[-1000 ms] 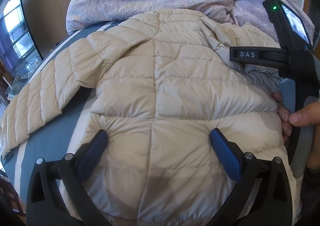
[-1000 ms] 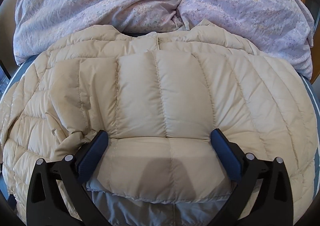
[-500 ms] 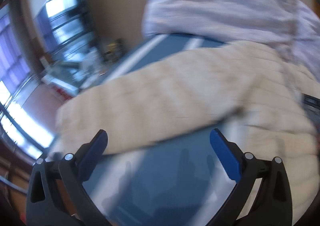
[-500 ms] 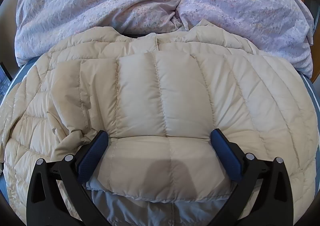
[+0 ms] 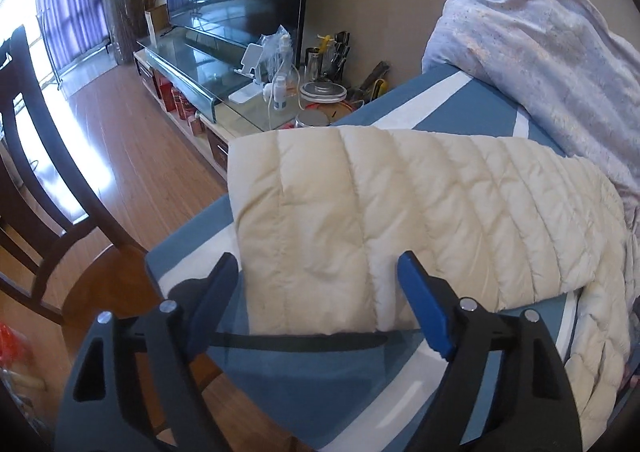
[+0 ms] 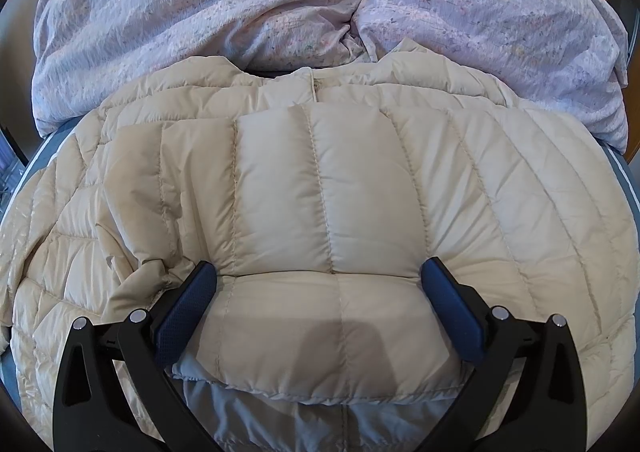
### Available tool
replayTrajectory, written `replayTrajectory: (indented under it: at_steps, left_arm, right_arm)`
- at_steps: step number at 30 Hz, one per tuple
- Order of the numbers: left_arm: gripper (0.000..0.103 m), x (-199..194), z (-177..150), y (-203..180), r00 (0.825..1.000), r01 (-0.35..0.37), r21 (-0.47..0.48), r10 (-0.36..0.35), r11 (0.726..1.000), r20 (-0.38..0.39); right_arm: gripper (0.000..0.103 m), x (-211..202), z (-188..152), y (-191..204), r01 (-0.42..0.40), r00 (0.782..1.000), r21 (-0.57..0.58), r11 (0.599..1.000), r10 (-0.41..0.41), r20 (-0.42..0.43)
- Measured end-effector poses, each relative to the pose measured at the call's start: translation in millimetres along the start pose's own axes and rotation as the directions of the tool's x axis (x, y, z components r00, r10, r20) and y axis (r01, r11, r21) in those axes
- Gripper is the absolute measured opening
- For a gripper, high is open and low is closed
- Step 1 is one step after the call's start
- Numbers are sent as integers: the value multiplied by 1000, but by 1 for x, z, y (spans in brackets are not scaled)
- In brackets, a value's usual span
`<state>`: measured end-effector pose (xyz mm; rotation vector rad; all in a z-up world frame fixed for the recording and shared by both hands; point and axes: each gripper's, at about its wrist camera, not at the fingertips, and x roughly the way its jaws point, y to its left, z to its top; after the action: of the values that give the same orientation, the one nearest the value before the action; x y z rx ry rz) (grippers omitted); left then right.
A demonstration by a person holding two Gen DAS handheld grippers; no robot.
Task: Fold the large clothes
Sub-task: 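Reach the left tool to the other sleeve cuff and close on it, then carry the held sleeve across the jacket body and open the left tool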
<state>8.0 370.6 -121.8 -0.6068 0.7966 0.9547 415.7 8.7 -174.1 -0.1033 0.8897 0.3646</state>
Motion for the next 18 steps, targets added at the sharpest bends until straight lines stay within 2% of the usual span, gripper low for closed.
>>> replayTrajectory:
  at_steps: [5,11,13,16,18]
  left_arm:
    - [80,6,-2,0,1000,12,-14,-12,1000,-2]
    - [70,9,-2,3,1000,25,-34,-25,999,10]
    - [64,9,-1,4,1000,26,-43,-25,999,15]
    - [46,9,0,5,1000,13,-48,-12,999,21]
    - [27,9,0,5,1000,15,-49,-14,999,21]
  right_arm:
    - [102,0,0,-1,-3,1000,2,1000,3,1]
    - [102,0,0,-1,-3,1000,3,1000,3,0]
    - [102,0,0,-1,-3,1000,2,1000,3,0]
    - [102,0,1,-1,-3,1000,3,1000,3,0]
    - [102,-1,0,-1,-3,1000,3,1000,3,0]
